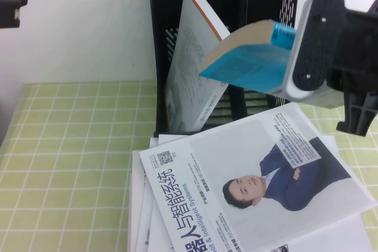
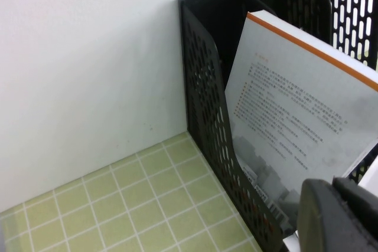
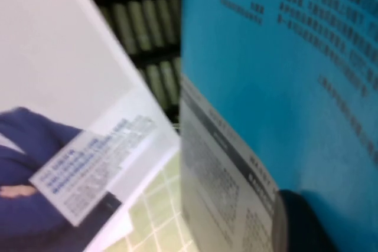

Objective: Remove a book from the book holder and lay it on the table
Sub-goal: Place the picked book on the book

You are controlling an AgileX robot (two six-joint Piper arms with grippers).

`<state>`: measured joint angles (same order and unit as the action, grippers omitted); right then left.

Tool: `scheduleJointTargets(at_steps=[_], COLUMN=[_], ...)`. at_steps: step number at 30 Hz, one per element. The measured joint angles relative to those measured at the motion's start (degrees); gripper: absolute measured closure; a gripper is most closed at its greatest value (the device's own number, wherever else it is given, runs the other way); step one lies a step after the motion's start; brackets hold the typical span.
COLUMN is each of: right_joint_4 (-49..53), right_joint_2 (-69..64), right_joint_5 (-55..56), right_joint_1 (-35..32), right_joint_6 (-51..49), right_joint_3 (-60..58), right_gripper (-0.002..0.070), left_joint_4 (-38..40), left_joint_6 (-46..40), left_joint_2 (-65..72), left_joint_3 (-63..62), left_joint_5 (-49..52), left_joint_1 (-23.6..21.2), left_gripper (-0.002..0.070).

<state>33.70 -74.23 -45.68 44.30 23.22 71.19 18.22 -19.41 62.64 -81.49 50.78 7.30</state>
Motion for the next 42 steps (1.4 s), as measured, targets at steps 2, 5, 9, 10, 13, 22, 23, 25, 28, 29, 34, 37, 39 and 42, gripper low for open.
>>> scheduleJointTargets(at_steps=[2, 5, 9, 10, 13, 22, 23, 25, 28, 29, 34, 37, 39, 42], right_joint_4=[1.89, 1.97, 0.54, 0.26, 0.25, 23.20, 23.20, 21.83, 17.22, 15.76, 12.66, 11.84, 10.85, 9.04], right_joint_2=[0.00, 0.00, -0.10, -0.39, -2.28, -10.14, -10.52, -11.65, -13.28, -13.92, -15.54, -15.54, -15.78, -16.17], right_joint_5=[0.00, 0.10, -0.25, -0.50, -1.05, -3.12, -3.12, -2.66, -0.85, -0.40, 0.92, 1.65, 2.01, 2.01], right_joint_1=[0.11, 1.80, 7.21, 8.81, 12.88, 20.39, 20.72, 21.73, 22.41, 22.51, 22.77, 22.77, 22.77, 22.85], right_joint_6=[-1.13, -2.07, -2.80, -2.93, -4.42, -29.49, -30.21, -31.00, -32.52, -32.81, -35.57, -37.58, -38.28, -38.23], right_joint_3=[0.00, 0.00, -1.23, -2.11, -5.63, -13.93, -13.93, -13.93, -13.93, -13.93, -13.93, -13.11, -12.31, -11.60], right_gripper=[0.0478, 0.0478, 0.0478, 0.0478, 0.0478, 0.0479, 0.0479, 0.0479, 0.0479, 0.0479, 0.0478, 0.0461, 0.0409, 0.0321], left_joint_4=[0.00, 0.00, 0.00, 0.00, 0.00, 0.00, -0.10, -0.24, -0.36, -0.36, -0.49, -0.49, -0.49, -0.49], left_joint_6=[0.09, 0.09, 0.09, 0.09, 0.09, 0.72, 0.84, 0.84, 1.03, 1.03, 1.57, 1.82, 1.89, 1.89], left_joint_2=[0.00, 0.00, 0.00, 0.00, 0.00, 0.00, 0.00, 0.00, 0.00, 0.00, 0.00, 0.00, 0.00, 0.00], left_joint_3=[0.00, 0.00, 0.00, 0.00, 0.00, 0.00, 0.00, 0.00, 0.00, 0.00, 0.00, 0.00, 0.00, 0.00], left_joint_5=[0.00, 0.00, 0.00, 0.00, 0.00, 0.28, 0.28, 0.43, 0.86, 0.96, 1.10, 1.10, 1.10, 1.10], left_joint_1=[0.00, 0.00, 0.00, 0.00, 0.00, 0.23, 0.56, 1.51, 2.66, 2.78, 2.88, 2.88, 2.88, 2.88], left_gripper=[0.0677, 0.0678, 0.0678, 0.0678, 0.0678, 0.0678, 0.0678, 0.0678, 0.0678, 0.0678, 0.0678, 0.0678, 0.0678, 0.0678])
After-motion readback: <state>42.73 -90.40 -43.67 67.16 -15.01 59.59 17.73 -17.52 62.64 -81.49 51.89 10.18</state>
